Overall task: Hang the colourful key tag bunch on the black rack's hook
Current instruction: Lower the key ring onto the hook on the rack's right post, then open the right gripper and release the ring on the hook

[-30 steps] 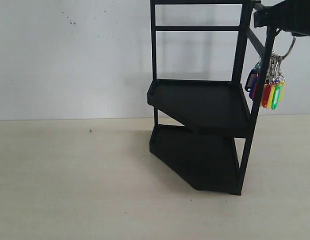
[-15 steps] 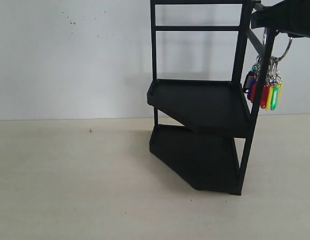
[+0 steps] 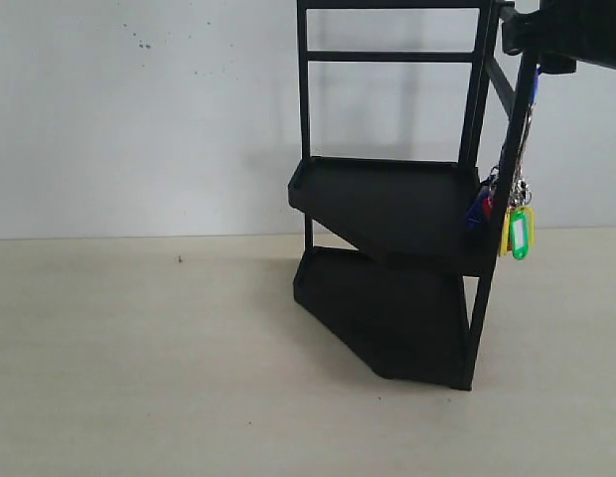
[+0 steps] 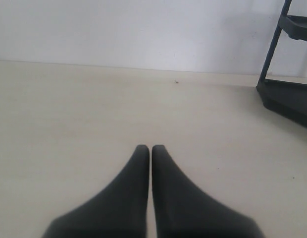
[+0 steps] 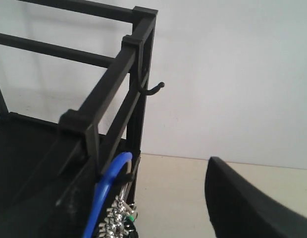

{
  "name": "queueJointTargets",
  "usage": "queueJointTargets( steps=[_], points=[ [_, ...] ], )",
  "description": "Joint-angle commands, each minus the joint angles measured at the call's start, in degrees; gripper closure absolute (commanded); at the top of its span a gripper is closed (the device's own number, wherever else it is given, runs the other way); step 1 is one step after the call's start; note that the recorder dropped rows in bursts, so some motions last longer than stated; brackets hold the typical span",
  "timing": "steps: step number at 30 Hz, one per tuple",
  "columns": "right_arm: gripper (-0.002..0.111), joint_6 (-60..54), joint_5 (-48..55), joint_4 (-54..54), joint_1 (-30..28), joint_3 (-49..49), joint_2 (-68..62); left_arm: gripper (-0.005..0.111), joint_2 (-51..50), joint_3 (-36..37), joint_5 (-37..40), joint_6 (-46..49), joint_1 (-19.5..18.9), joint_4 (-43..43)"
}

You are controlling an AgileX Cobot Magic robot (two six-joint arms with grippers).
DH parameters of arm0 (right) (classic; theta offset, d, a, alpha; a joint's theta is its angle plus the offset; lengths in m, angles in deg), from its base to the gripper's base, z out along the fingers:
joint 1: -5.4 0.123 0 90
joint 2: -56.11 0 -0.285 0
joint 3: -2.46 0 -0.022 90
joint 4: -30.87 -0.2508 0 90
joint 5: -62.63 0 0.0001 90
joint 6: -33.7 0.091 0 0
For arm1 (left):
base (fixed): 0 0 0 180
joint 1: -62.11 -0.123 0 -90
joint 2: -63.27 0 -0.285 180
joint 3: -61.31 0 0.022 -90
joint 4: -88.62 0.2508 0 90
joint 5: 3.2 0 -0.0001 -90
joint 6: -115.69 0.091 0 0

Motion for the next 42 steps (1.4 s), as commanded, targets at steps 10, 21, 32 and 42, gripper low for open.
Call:
queueJointTargets(
  steps=[10,21,32,42],
  points=[
    [0.074,-0.75,11.04,-0.98,-0.29,-3.82,15.16,0.102,0.12,0.16,-0.43,0.2,0.04,0.28],
    [0.108,3.83,15.71,-24.38,-0.29,-23.95,38.97,0.102,0.12,0.16,-0.43,0.2,0.04,0.28],
    [0.108,3.59,23.68,-24.64,-0.29,-23.95,43.62,0.102,0.12,0.16,-0.43,0.2,0.04,0.28],
    [0.108,1.23,24.26,-22.05,1.21,-23.83,43.8,0.102,0.12,0.16,-0.43,0.2,0.04,0.28]
  ],
)
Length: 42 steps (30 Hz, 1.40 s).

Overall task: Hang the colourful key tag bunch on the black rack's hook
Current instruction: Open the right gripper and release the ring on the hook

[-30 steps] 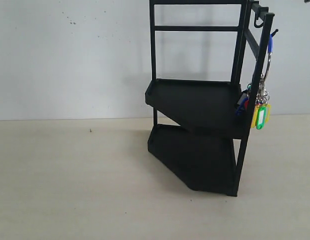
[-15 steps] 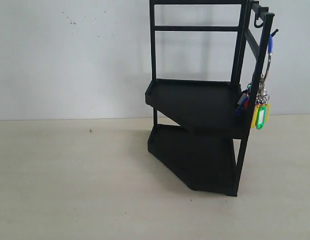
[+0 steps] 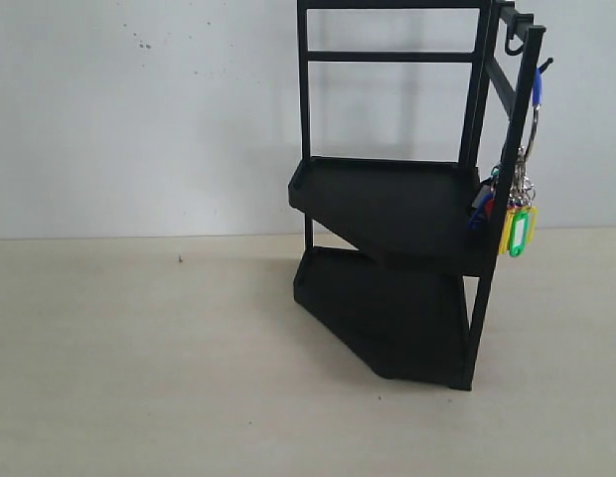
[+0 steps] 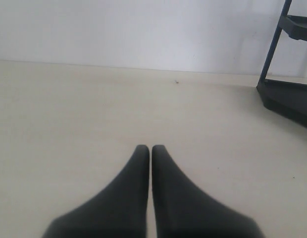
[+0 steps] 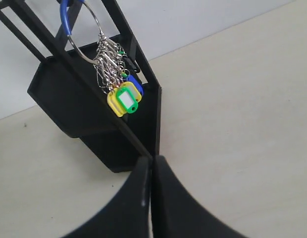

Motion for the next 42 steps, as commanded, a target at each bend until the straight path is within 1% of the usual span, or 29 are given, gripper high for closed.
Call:
queueJointTargets(
  steps=[1,3,5,6,7,8,9,12,13,14,16,18,19,20,22,24,27,30,36,39,42],
  points=[
    [0.108,-2.63,0.8,3.01,1.58,-0.03,0.8,0.102,0.12,0.16,-0.43,0.2,0.04,0.28],
    [0.108,-2.3,-0.86,3.01,1.56,-1.5,1.8,0.102,0.12,0.16,-0.43,0.2,0.04,0.28],
    [0.108,-2.3,-5.33,3.13,1.56,-4.81,3.91,0.102,0.12,0.16,-0.43,0.2,0.04,0.28],
    [0.108,-2.3,-8.88,3.13,1.56,-7.33,5.31,0.102,0.12,0.16,-0.43,0.2,0.04,0.28],
    [0.108,-2.3,-17.63,3.1,1.56,-12.68,8.06,0.102,0.12,0.16,-0.43,0.2,0.04,0.28],
    [0.108,-2.3,-21.63,2.71,1.56,-15.8,9.77,0.102,0.12,0.16,-0.43,0.2,0.04,0.28],
    [0.108,-2.3,-26.54,1.51,1.56,-21.5,13.25,0.102,0.12,0.16,-0.43,0.2,0.04,0.28],
    [0.108,-2.3,-32.22,1.19,1.56,-30.5,20.17,0.102,0.12,0.16,-0.43,0.2,0.04,0.28],
    [0.108,-2.42,-36.06,1.61,1.56,-34.43,23.05,0.102,0.12,0.16,-0.43,0.2,0.04,0.28],
    [0.108,-2.51,-37.98,2.34,1.41,-35.86,24.38,0.102,0.12,0.16,-0.43,0.2,0.04,0.28],
    [0.108,-2.67,-44.15,5.41,1.28,-42.06,29.14,0.102,0.12,0.16,-0.43,0.2,0.04,0.28],
    [0.108,-5.19,-49.5,5.41,1.14,-46.4,34.37,0.102,0.12,0.16,-0.43,0.2,0.04,0.28],
    [0.108,-5.32,-52.1,5.41,0.47,-48.19,34.59,0.102,0.12,0.16,-0.43,0.2,0.04,0.28],
    [0.108,-5.47,-57.14,5.26,-1.13,-48.65,34.59,0.102,0.12,0.16,-0.43,0.2,0.04,0.28],
    [0.108,-4.24,-54.89,4.66,-3.74,-48.65,34.59,0.102,0.12,0.16,-0.43,0.2,0.04,0.28],
    [0.108,-4.24,-54.53,4.66,-4.77,-48.65,34.59,0.102,0.12,0.16,-0.43,0.2,0.04,0.28],
    [0.108,-4.24,-54.16,4.66,-4.78,-48.65,34.59,0.102,0.12,0.16,-0.43,0.2,0.04,0.28],
    [0.108,-1.91,-53.74,3.74,-4.78,-48.65,34.59,0.102,0.12,0.16,-0.43,0.2,0.04,0.28],
    [0.108,-0.39,-49.0,2.97,-4.78,-48.65,34.59,0.102,0.12,0.16,-0.43,0.2,0.04,0.28],
    [0.108,-5.85,-46.98,-2.97,-4.78,-48.65,34.59,0.102,0.12,0.16,-0.43,0.2,0.04,0.28],
    [0.108,-16.75,-46.33,-12.72,-4.78,-48.65,34.59,0.102,0.12,0.16,-0.43,0.2,0.04,0.28]
  ],
)
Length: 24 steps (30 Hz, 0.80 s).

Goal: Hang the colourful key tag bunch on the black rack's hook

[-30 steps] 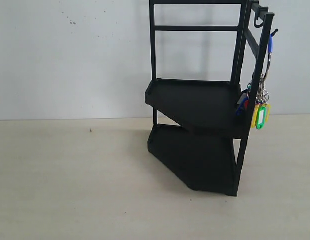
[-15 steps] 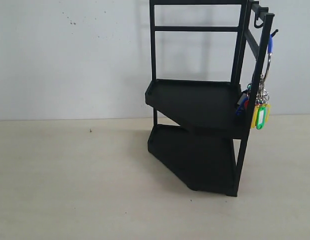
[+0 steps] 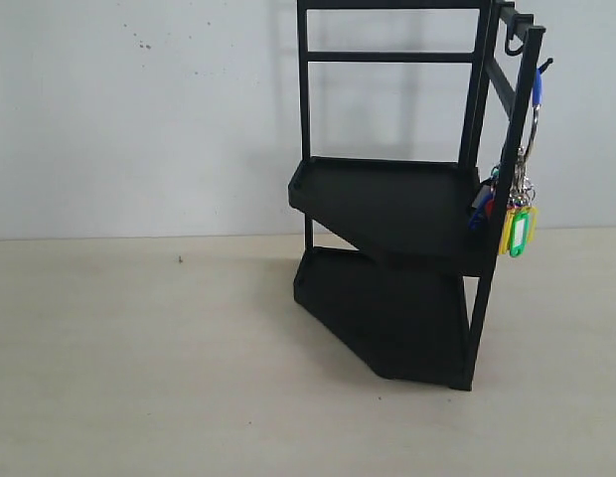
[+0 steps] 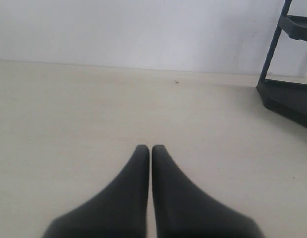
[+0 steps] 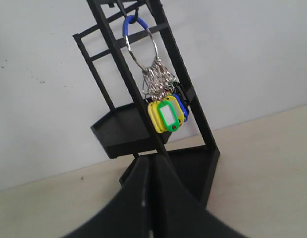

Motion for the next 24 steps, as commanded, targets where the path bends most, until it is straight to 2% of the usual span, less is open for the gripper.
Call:
queueJointTargets(
  steps=[1,3,5,11,19,24],
  points=[
    [0.108,-16.35,1.51,-13.36,-0.33,-0.22,0.29,0.102,0.12,0.16,-0.43,0.2,0.04,0.28],
    [0.108,-24.27,2.83,-18.44,-0.33,-0.22,0.29,0.102,0.12,0.16,-0.43,0.2,0.04,0.28],
    [0.108,-28.35,6.68,-18.8,-0.33,-0.22,0.29,0.102,0.12,0.16,-0.43,0.2,0.04,0.28],
    [0.108,-28.49,19.99,-12.24,-0.33,-0.22,0.29,0.102,0.12,0.16,-0.43,0.2,0.04,0.28],
    [0.108,-29.7,20.27,-8.7,-0.63,-0.22,0.29,0.102,0.12,0.16,-0.43,0.2,0.04,0.28],
    [0.108,-29.05,20.48,-8.66,-6.73,-0.22,0.29,0.102,0.12,0.16,-0.43,0.2,0.04,0.28]
  ],
)
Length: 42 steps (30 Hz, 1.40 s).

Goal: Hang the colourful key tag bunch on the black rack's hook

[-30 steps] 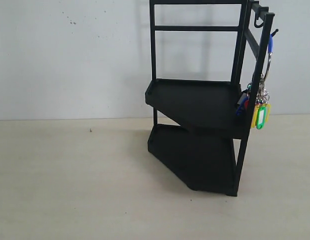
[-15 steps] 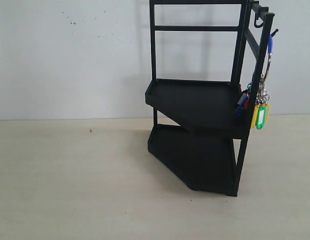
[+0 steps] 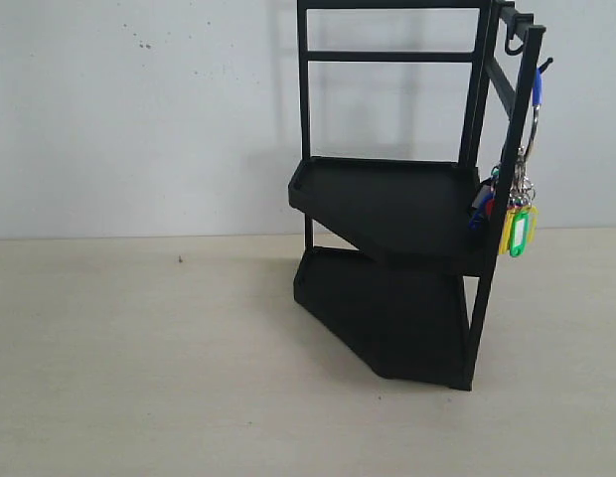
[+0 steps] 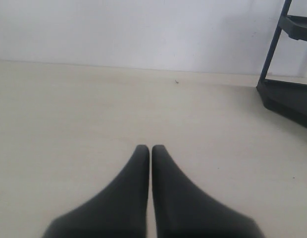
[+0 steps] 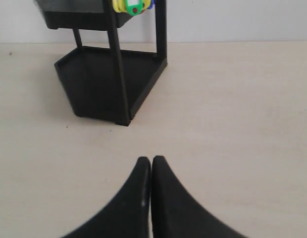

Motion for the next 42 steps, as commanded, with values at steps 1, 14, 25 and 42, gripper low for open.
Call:
queueJointTargets(
  steps=[1,14,25,42],
  points=[
    [0.108,0.12,0.16,0.89,-5.11,0.03,0.29,0.102,0.12,0.16,-0.43,0.2,0.04,0.28],
    [0.108,0.33,0.06,0.89,-5.86,0.03,0.29,0.102,0.12,0.16,-0.43,0.2,0.04,0.28],
    [0.108,0.33,-1.12,0.89,-5.86,0.03,0.29,0.102,0.12,0.16,-0.43,0.2,0.04,0.28],
    [0.108,0.33,-1.12,0.89,-5.86,0.03,0.29,0.102,0.12,0.16,-0.43,0.2,0.04,0.28]
  ],
)
